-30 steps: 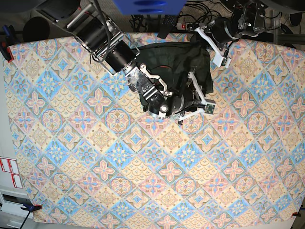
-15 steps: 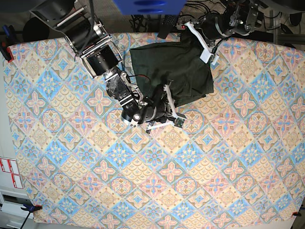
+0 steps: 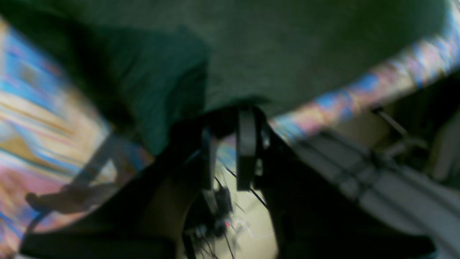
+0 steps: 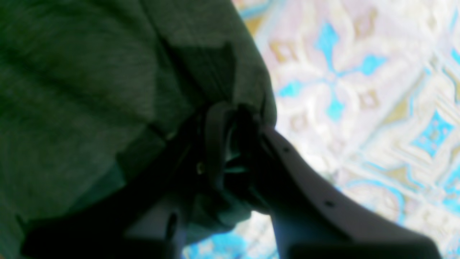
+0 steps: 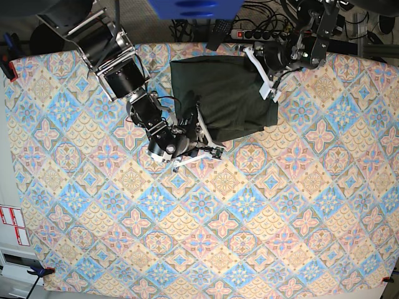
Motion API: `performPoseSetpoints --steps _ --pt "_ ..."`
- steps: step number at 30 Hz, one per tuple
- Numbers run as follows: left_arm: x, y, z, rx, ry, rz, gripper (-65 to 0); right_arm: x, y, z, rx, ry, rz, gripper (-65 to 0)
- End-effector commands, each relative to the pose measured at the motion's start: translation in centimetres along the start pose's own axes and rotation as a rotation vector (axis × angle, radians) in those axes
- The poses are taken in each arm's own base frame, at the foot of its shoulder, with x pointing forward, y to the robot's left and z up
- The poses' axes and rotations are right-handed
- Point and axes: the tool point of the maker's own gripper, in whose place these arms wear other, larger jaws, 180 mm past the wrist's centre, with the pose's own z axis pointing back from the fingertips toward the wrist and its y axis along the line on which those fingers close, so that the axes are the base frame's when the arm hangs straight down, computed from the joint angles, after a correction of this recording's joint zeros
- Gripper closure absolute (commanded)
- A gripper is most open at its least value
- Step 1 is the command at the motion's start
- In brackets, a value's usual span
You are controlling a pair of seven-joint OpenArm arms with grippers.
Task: Fold the T-shirt properly
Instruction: 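Fold the lifted end with the left gripper over onto the bundle, then press the folded bundle with both grippers and release the left gripper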
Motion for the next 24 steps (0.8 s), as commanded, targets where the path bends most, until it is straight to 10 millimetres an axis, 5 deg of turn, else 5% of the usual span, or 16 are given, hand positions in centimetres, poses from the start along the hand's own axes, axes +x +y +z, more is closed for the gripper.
performPoseSetpoints --steps 1,14,24 --pt "0.9 0.0 0.2 -0.008 -0.025 -0.008 -7.4 -0.2 -0.8 0.6 -0.028 0.001 0.009 -7.8" --pt "7.4 3.3 -0.9 0.148 -0.070 -0.164 -7.5 -6.7 1.3 2.4 -0.056 0.057 0.032 -7.8" --pt "14.6 2.2 -3.4 0.162 -0.129 -0.175 -7.5 -9.2 1.8 6.2 -0.147 0.042 -0.101 -7.8"
